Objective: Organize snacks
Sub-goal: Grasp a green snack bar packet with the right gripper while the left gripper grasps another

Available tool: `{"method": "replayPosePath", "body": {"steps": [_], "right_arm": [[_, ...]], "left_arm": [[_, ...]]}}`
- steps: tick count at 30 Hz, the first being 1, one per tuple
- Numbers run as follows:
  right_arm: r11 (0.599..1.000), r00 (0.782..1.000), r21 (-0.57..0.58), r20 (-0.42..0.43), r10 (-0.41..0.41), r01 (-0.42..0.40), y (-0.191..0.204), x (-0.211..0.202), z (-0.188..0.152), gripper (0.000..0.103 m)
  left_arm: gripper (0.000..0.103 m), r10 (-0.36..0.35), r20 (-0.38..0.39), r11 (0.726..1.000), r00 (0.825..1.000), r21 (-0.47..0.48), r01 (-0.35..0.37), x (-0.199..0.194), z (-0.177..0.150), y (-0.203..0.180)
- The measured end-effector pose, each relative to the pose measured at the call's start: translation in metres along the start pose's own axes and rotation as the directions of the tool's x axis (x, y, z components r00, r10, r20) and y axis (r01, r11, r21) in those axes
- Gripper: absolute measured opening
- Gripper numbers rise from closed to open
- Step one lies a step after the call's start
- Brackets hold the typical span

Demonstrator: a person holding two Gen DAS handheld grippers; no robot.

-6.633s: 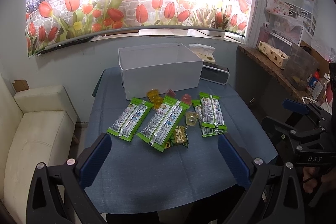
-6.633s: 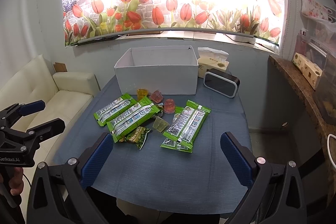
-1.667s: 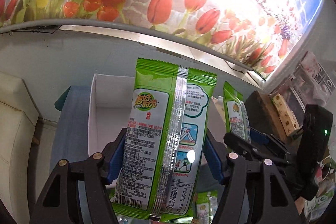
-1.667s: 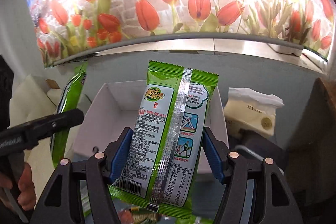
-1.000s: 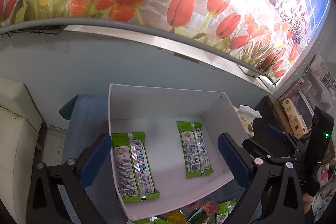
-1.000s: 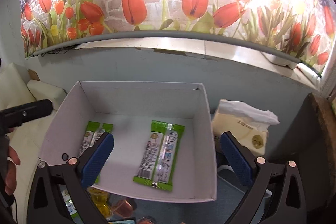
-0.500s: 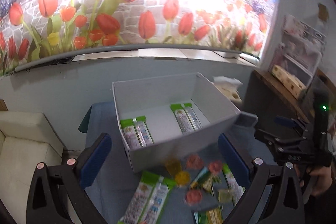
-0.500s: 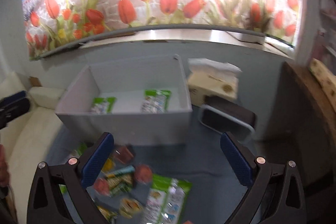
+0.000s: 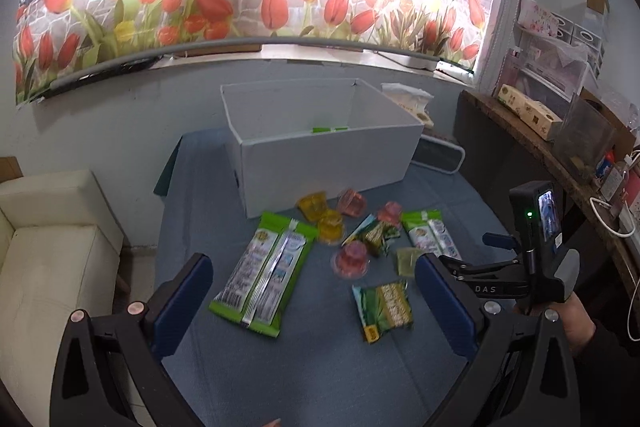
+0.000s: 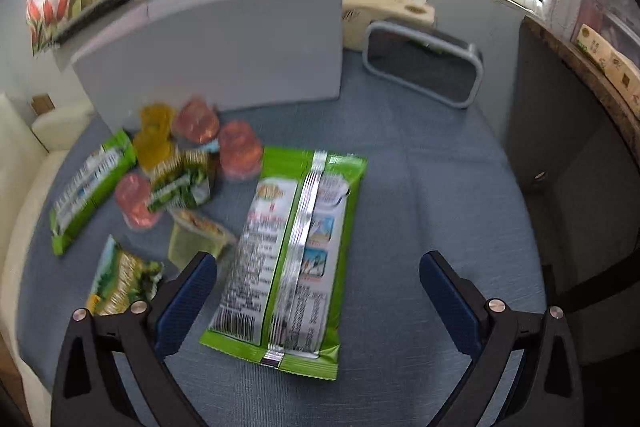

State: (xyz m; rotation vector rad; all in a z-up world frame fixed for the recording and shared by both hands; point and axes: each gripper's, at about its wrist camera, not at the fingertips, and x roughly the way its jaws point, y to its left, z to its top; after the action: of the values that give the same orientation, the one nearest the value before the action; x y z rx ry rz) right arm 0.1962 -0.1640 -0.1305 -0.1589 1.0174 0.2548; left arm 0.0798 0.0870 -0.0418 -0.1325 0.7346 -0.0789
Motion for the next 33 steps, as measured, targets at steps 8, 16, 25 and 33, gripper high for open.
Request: {"method": "replayPosePath", "body": {"steps": [8, 16, 25, 33], "right_arm": [[1.000, 0.998, 0.001, -0.059, -0.026, 0.026, 0.016, 0.026, -0.003, 0.101], [1.000, 0.999, 0.017, -0.035, -0.010, 0.011, 0.016, 0.025, 0.003, 0.076], [0.998, 0.999, 0.049, -0.022, 0.031, -0.030, 0.009, 0.013, -0.004, 0.065], [0.993, 0.995, 0.084, 0.051, 0.080, -0.085, -0.005, -0.041, -0.023, 0.065]], "left_arm": [[0.103, 0.024, -0.045, 1.000, 0.999, 0.004, -0.024, 0.001, -0.020, 0.015], [0.103, 0.017, -0.058, 1.000, 0.998, -0.003, -0.017, 0.004, -0.025, 0.022], [0.103, 0.026, -0.093, 0.998, 0.995, 0.060, -0.020, 0.029, -0.026, 0.019], [0.103, -0.025, -0.176, 0.986, 0.984, 0.159, 0.053, 0.097, -0.013, 0.033]]}}
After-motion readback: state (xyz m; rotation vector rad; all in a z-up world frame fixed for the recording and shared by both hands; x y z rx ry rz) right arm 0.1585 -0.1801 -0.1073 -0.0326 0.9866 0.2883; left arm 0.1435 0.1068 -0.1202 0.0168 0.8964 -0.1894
